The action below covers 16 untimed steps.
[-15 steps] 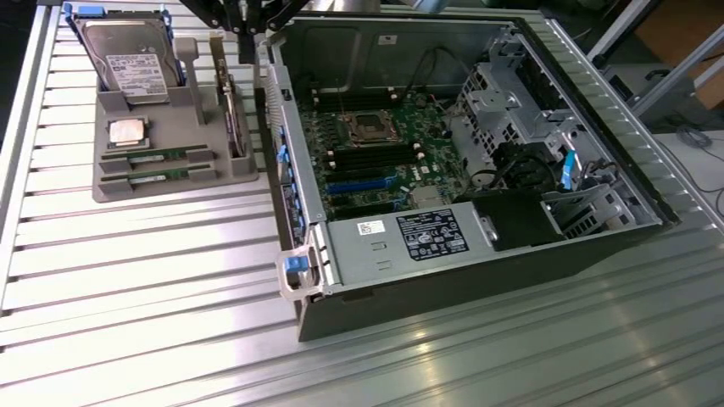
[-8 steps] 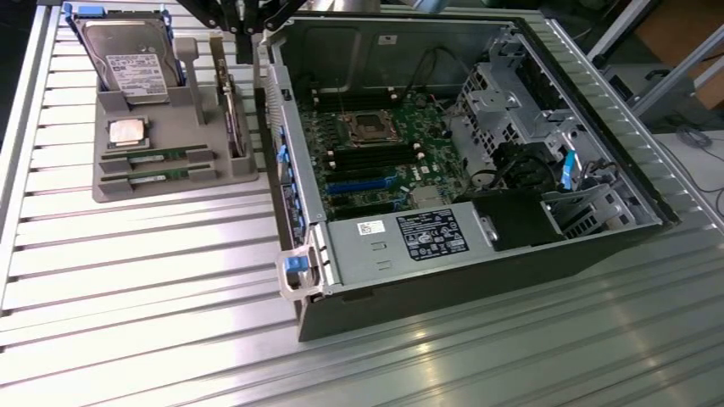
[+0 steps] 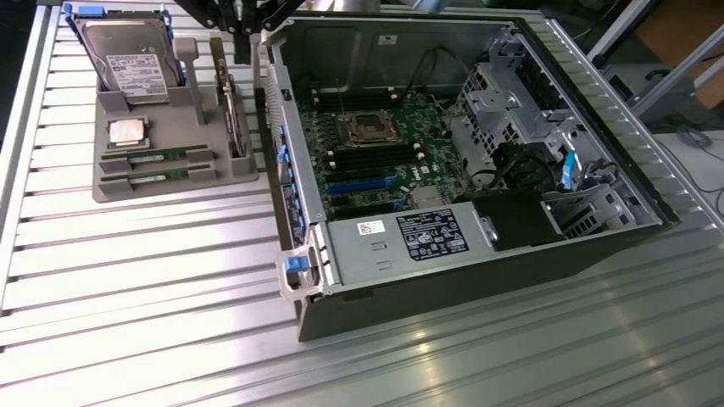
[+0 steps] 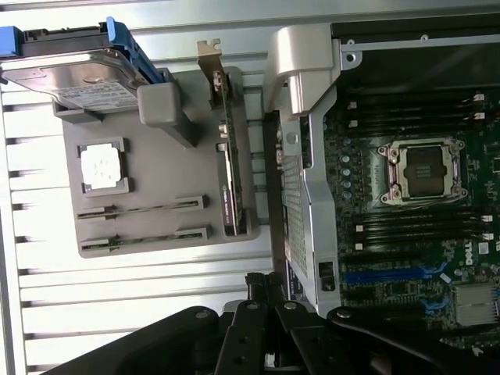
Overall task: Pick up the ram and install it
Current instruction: 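Reach for the ram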
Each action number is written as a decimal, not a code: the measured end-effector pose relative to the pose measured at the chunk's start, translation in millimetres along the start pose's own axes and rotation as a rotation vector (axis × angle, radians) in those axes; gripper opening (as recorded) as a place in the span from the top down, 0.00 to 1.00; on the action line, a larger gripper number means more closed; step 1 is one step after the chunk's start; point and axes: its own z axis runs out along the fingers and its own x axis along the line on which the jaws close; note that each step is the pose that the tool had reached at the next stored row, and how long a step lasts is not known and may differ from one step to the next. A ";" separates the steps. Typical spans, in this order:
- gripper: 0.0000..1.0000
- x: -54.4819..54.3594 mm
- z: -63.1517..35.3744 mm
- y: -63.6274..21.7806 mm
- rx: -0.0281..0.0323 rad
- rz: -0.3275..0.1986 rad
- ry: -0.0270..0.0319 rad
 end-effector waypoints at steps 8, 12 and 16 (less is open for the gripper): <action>0.90 3.0 0.0 -0.2 0.0000 0.000 0.0000; 0.90 4.7 0.0 -0.4 0.0000 0.000 0.0000; 0.90 5.4 0.0 -0.4 -0.0001 0.000 -0.0001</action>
